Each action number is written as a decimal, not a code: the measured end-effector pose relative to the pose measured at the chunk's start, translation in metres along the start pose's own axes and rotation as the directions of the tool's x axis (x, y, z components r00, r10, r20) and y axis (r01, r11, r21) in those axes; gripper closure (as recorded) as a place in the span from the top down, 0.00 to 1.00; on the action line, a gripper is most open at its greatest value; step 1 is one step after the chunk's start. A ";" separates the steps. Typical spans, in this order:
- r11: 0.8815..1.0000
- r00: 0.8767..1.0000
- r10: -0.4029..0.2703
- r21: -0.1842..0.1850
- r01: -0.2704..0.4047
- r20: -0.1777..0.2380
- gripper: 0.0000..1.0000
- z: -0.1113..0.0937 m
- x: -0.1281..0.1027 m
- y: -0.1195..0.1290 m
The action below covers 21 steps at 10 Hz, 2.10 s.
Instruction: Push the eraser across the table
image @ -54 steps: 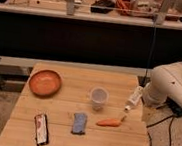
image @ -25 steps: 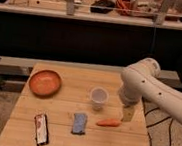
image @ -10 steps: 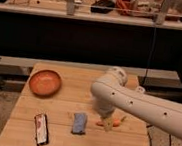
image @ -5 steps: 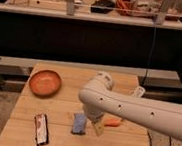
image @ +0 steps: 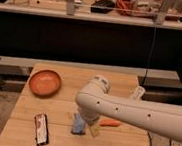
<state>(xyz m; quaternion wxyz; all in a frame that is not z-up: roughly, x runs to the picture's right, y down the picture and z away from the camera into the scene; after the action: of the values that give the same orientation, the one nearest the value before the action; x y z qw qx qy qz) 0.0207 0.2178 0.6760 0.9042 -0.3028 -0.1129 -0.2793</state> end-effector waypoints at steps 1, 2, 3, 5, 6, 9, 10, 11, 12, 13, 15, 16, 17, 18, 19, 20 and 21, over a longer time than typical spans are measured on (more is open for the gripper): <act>1.000 1.000 -0.007 0.005 0.007 0.007 0.61 0.004 -0.004 -0.001; 1.000 1.000 -0.013 0.012 0.013 0.011 0.51 0.007 -0.007 -0.002; 1.000 1.000 -0.019 0.017 0.019 0.015 0.41 0.009 -0.010 -0.002; 0.999 0.999 -0.031 0.019 0.030 0.022 0.20 0.013 -0.014 -0.002; 0.999 0.998 -0.050 0.018 0.049 0.027 0.09 0.018 -0.021 -0.004; 0.997 0.996 -0.079 0.004 0.079 0.030 0.05 0.033 -0.033 -0.002; 0.997 0.996 -0.081 0.001 0.081 0.031 0.05 0.035 -0.032 -0.001; 0.996 0.996 -0.084 -0.005 0.084 0.032 0.05 0.039 -0.032 0.002; 0.997 0.996 -0.083 -0.009 0.083 0.032 0.05 0.049 -0.034 0.007; 0.996 0.996 -0.081 -0.021 0.082 0.029 0.05 0.063 -0.037 0.010; 0.995 0.995 -0.096 -0.032 0.097 0.031 0.05 0.076 -0.048 0.010; 0.994 0.995 -0.099 -0.035 0.100 0.033 0.05 0.078 -0.051 0.010; 0.994 0.994 -0.104 -0.036 0.106 0.034 0.05 0.079 -0.054 0.009; 0.993 0.994 -0.107 -0.038 0.109 0.035 0.05 0.082 -0.054 0.009; 0.992 0.992 -0.118 -0.040 0.119 0.033 0.05 0.087 -0.054 0.009; 0.989 0.990 -0.138 -0.039 0.140 0.038 0.05 0.096 -0.060 0.006; 0.988 0.988 -0.148 -0.036 0.150 0.044 0.05 0.102 -0.066 0.003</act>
<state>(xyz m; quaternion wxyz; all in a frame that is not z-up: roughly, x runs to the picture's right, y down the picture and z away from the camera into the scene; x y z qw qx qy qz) -0.0349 0.3112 0.7308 0.8723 -0.3167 -0.1483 -0.3419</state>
